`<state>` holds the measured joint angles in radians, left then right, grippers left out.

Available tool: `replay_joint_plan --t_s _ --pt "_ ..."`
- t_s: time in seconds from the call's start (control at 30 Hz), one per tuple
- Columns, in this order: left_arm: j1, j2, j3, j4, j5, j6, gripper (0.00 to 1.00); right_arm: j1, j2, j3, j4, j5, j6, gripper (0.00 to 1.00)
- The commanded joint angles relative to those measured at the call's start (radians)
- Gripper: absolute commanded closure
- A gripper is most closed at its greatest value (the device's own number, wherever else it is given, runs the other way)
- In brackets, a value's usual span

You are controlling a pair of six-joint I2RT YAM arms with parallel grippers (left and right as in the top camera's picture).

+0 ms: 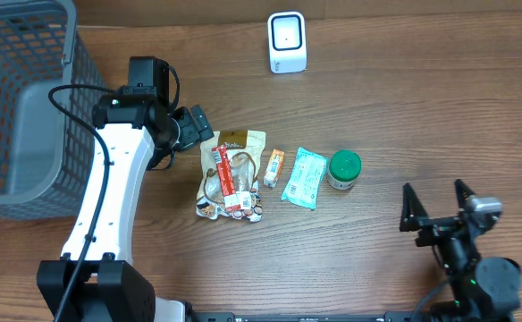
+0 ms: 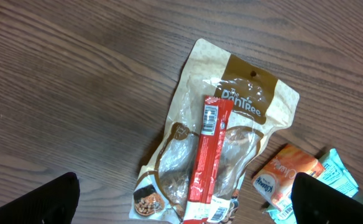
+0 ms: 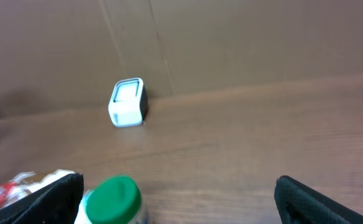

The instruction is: Scan the item barcode

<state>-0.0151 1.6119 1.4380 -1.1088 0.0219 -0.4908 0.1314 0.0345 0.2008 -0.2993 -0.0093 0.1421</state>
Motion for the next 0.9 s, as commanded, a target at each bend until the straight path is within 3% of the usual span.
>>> replay_joint_plan --t_s 0.0,0.2,0.57,0.67,0.87 --pt "0.002 -0.017 0.006 -0.002 -0.003 0.023 0.00 -0.004 0.052 0.179 -0.049 0.019 0.010 0.00" --pt "0.002 -0.017 0.006 -0.002 -0.003 0.023 0.00 -0.004 0.317 0.553 -0.276 0.020 0.012 0.00" --pt "0.002 -0.017 0.006 -0.002 -0.003 0.023 0.00 -0.003 0.962 1.315 -0.890 -0.040 0.014 0.00" --pt "0.002 -0.017 0.006 -0.002 -0.003 0.023 0.00 -0.003 1.095 1.418 -0.934 -0.146 0.014 0.00" --pt "0.002 -0.017 0.006 -0.002 -0.003 0.023 0.00 -0.003 1.295 1.429 -0.990 -0.409 0.014 0.00"
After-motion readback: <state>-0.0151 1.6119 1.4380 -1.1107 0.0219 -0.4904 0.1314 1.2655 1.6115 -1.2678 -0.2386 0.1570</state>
